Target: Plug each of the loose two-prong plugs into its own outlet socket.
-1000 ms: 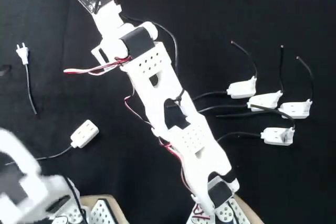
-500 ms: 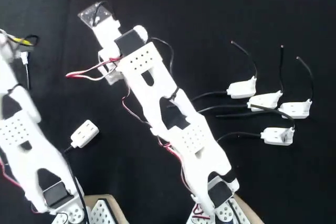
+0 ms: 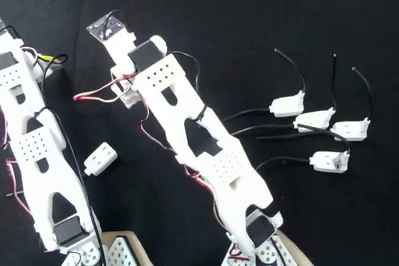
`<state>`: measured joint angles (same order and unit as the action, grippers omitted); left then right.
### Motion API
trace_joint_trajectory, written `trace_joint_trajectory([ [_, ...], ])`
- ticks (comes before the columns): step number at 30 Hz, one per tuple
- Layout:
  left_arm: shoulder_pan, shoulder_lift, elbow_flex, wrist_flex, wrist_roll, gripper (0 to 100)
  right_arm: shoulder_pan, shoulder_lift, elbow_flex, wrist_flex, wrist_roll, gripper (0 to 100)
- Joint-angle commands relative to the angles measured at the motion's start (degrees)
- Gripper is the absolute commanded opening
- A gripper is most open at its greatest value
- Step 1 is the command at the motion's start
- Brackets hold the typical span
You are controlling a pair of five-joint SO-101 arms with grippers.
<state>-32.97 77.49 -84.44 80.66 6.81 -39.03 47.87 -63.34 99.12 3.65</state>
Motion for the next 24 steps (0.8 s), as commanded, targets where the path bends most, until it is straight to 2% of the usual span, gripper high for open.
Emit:
trace_joint_trajectory([
  [1, -0.75, -0.09, -1.8, 2.9, 0.0, 31, -0.62, -3.38, 0.04, 1.85, 0.26, 1.5],
  [3, -0.92, -0.44, -4.88, 5.89, 0.0, 27, -0.62, -3.38, 0.04, 1.85, 0.26, 1.5],
  [7, -0.84, -0.44, -10.07, 16.26, 0.44, 2, -0.62, -3.38, 0.04, 1.85, -0.09, 1.5],
  [9, -0.66, -0.44, -10.77, 20.4, 0.18, 6, -0.62, -3.38, 0.04, 1.85, -0.09, 1.4],
  [11, -1.01, -0.62, -9.63, 20.31, 0.09, 2, -0.62, -3.38, 0.04, 1.85, -0.09, 1.4],
  [16, -0.22, -1.14, -4.79, 20.4, -1.67, 3, -0.62, -3.38, -0.04, 1.85, 0.09, 1.4],
  [24, 6.11, -1.32, -1.45, 20.48, -5.89, 3, -0.18, -3.47, -0.48, 1.85, 0.26, 1.5],
])
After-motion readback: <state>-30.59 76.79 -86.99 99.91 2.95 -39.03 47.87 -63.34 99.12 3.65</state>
